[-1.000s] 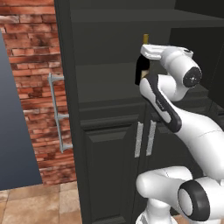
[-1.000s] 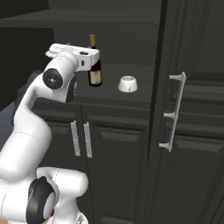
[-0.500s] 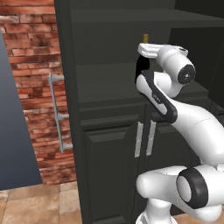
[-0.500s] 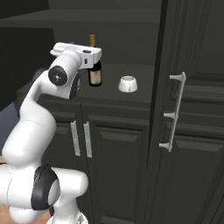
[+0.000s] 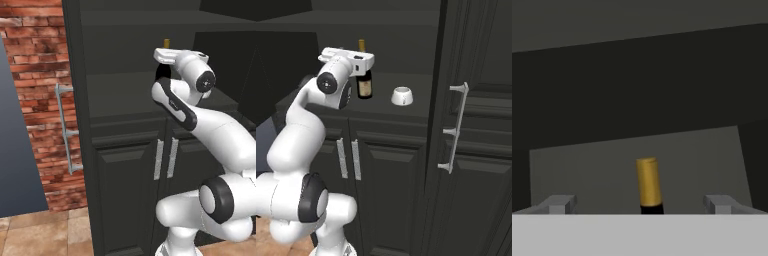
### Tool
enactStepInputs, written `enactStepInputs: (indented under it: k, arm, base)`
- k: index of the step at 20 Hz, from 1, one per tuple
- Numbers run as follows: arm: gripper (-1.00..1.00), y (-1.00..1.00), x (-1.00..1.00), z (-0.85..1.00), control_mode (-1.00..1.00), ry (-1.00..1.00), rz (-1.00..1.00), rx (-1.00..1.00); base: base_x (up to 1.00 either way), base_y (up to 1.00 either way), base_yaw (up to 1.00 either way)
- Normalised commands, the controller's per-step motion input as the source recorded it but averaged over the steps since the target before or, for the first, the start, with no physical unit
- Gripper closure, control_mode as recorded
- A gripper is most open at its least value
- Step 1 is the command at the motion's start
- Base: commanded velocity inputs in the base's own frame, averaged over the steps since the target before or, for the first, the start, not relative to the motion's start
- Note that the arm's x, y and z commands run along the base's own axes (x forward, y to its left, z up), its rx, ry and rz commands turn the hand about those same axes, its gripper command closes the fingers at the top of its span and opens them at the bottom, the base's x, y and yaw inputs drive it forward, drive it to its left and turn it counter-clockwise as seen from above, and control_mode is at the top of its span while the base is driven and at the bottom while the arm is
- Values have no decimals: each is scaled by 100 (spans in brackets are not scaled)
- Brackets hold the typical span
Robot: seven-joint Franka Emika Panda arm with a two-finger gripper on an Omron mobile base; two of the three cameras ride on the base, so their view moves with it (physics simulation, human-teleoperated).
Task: Open the cabinet directly in front. Then move the wine and the mug to the dining counter with the candle on it.
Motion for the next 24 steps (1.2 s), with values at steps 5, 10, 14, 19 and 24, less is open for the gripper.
enactStepInputs:
  k: [5,10,14,19,24]
  arm:
    - [-100,0,29,-2,-100,0,0,0]
    - [-100,0,27,0,-100,0,0,0]
    - [-100,0,27,0,-100,0,0,0]
    - [-100,0,26,0,-100,0,0,0]
    - [-100,0,25,0,-100,0,0,0]
  base:
    - [0,0,0]
    - [0,0,0]
    - [0,0,0]
    - [0,0,0]
    - [0,0,0]
